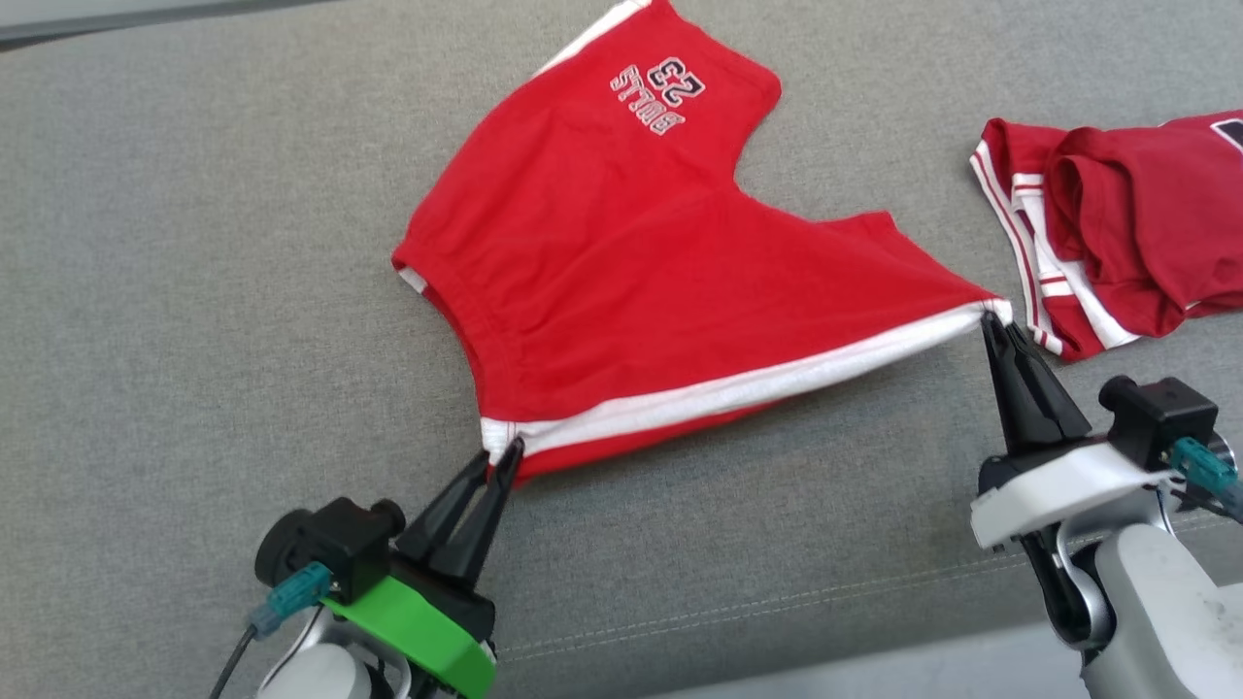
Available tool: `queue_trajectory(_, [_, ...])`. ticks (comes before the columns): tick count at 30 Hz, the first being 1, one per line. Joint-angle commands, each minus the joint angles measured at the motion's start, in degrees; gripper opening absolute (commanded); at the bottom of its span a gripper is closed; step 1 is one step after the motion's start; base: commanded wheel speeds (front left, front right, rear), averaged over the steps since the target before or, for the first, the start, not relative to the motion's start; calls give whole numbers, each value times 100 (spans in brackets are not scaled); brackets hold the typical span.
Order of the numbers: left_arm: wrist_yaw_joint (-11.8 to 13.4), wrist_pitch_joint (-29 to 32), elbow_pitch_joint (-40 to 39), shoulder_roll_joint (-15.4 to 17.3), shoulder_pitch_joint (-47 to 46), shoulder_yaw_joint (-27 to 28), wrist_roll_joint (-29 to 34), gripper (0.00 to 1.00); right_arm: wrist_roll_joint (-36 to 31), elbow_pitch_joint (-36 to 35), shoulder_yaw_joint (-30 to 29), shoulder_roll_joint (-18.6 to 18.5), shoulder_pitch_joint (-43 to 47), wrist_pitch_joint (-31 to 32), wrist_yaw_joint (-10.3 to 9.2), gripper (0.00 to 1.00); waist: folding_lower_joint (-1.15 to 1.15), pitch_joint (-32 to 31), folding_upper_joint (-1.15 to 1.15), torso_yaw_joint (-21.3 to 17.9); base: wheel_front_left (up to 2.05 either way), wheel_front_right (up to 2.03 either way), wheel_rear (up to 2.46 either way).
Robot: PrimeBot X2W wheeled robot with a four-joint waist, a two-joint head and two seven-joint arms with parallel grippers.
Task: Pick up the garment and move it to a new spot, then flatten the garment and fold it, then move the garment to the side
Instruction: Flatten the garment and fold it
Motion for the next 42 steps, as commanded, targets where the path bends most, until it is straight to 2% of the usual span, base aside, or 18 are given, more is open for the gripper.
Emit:
queue_trajectory(1, [13,16,-68,-43,236,-35,-167,0,41,-50,-39,-105,249,-13,-6,0,1,-406,0,22,0,0,0])
queue_trajectory(6, [10,502,-456,-36,414,-254,-665,0,203,-227,-144,-265,570,89,-6,0,1,-491,0,160,0,0,0])
queue_trajectory(10, [11,836,-652,-223,299,-73,-1387,0,190,-287,-251,-307,219,483,-6,0,1,-429,0,231,0,0,0])
queue_trajectory(13, [16,1121,-607,-500,44,106,-2000,0,235,-77,-189,-214,-335,1020,-6,0,1,-282,0,298,0,0,0])
queue_trajectory(15, [13,1373,-549,-624,-178,80,-2263,0,131,143,-67,-212,-888,1359,-5,0,1,-140,0,343,0,0,0])
queue_trajectory(16, [13,1373,-549,-624,-178,80,-2263,0,131,143,-67,-212,-888,1359,-5,0,1,-140,0,343,0,0,0])
queue_trajectory(20, [17,1588,-257,-1083,-685,332,-2953,0,-86,890,155,-178,-2077,1779,-5,0,1,171,0,514,0,0,0])
queue_trajectory(23, [131,1590,74,-1412,-1072,621,-3353,0,-253,1546,317,-137,-2922,1916,-5,0,1,403,0,672,0,0,0])
queue_trajectory(25, [244,1519,321,-1592,-1407,825,-3632,0,-442,2206,408,-147,-3670,1869,-6,0,1,635,0,834,0,0,0])
queue_trajectory(31, [320,1421,611,-1747,-1873,877,-3933,0,-768,3481,478,-201,-4767,1535,-6,0,1,998,0,1219,0,0,0])
queue_trajectory(38, [539,1218,801,-1804,-2163,747,-4096,0,-911,4383,814,-172,-5560,923,-7,0,1,1326,0,1524,0,0,0])
queue_trajectory(42, [576,1053,763,-1812,-2269,632,-4114,0,-990,4787,1002,-154,-5859,575,-7,0,1,1459,0,1678,0,0,0])
